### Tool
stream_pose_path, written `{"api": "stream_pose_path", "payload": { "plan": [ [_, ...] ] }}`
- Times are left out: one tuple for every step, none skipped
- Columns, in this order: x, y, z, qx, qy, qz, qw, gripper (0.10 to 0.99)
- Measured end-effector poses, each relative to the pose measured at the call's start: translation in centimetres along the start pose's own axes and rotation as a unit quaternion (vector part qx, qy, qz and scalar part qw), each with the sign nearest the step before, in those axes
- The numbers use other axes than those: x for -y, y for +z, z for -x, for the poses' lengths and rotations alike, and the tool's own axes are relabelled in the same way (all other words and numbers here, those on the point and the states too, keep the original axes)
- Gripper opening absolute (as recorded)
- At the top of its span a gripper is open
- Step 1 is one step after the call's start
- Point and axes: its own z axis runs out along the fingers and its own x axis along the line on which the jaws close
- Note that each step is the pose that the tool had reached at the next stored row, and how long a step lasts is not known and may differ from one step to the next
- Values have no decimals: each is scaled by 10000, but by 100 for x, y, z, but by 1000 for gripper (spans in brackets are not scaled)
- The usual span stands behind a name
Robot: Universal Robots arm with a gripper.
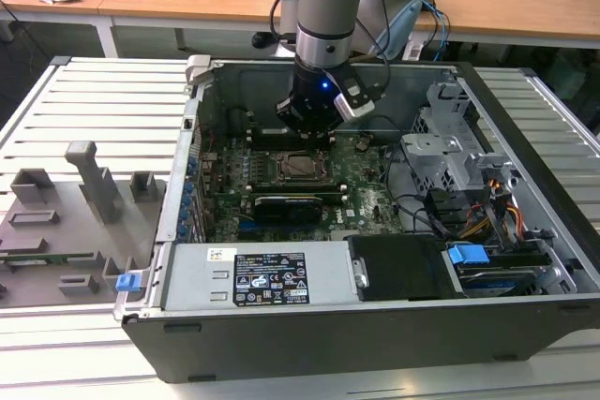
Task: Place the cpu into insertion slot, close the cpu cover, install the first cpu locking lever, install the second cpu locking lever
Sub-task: 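Install the first cpu locking lever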
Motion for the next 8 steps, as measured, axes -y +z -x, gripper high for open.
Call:
{"api": "stream_pose_path", "payload": {
  "plan": [
    [0,0,0,0,0,0,10000,106],
    [0,0,0,0,0,0,10000,106],
    [0,0,0,0,0,0,10000,106],
    [0,0,0,0,0,0,10000,106],
    [0,0,0,0,0,0,10000,106],
    [0,-1,0,1,0,1,10000,106],
    [0,-1,1,1,0,1,10000,106],
    [0,-2,0,1,0,0,10000,106]
  ]
}}
